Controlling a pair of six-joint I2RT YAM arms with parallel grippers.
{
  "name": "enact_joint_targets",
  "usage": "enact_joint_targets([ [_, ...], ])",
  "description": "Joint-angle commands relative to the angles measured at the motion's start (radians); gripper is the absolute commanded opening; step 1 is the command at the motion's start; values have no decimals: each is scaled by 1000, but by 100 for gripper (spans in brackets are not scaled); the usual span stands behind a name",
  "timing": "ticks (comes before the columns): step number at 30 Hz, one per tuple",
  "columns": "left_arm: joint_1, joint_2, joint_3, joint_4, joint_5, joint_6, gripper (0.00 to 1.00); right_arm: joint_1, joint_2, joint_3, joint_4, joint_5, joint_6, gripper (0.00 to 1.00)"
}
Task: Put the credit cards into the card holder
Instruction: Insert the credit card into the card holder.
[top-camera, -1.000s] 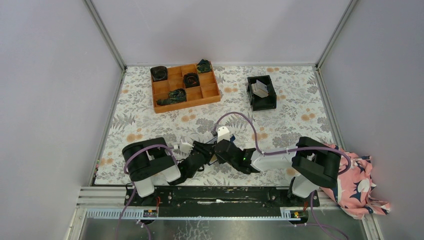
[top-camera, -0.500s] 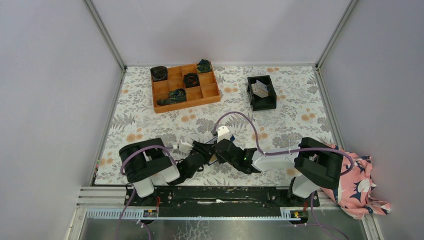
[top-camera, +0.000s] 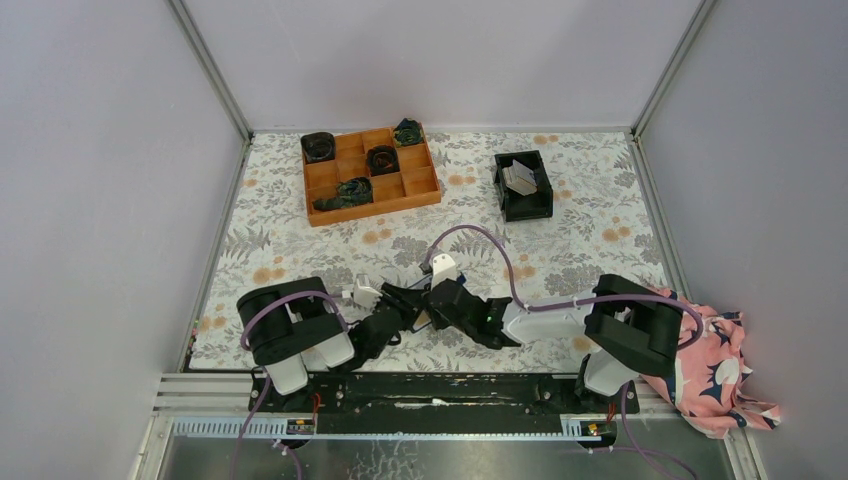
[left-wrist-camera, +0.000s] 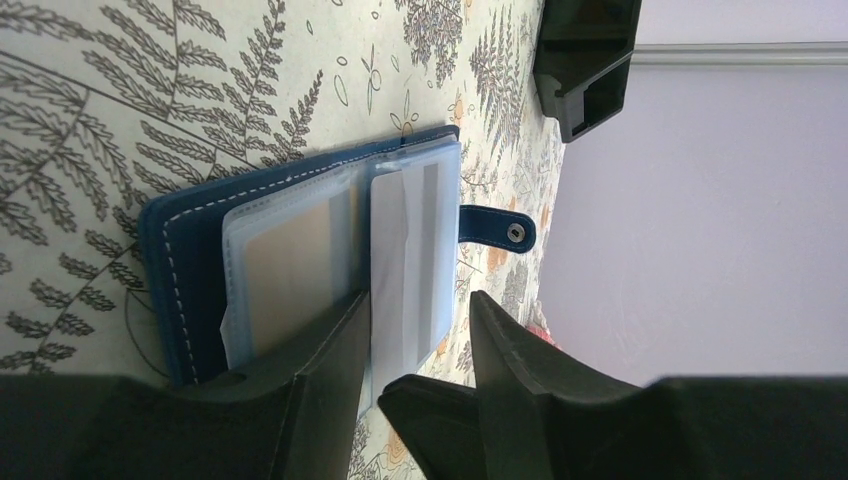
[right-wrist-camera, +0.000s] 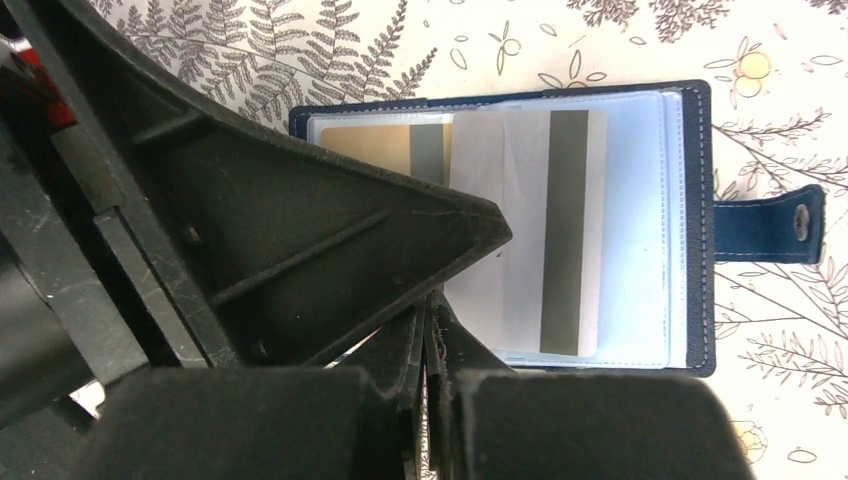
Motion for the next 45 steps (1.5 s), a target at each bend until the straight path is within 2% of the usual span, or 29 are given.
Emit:
enact_joint_targets([
  [1,6,2,-29,-119,57,83,50,29,25,14,103,-26,15,0],
  [9,13,2,-33,-88,87,84,50,45,55,15,113,13,7,0],
  [21,13,39,-60,-22,98,67,51,44,113,7,111,201,-23,0],
  [33,13,-2,-81,-60,65,103,51,45,132,6,131,231,-41,0],
  [38,13,-71,-77,-154,32,148,50,45,133,16,121,242,-48,0],
  [45,-4,-278,-9,-523,-61,241,49,44,153,51,101,269,-66,0],
])
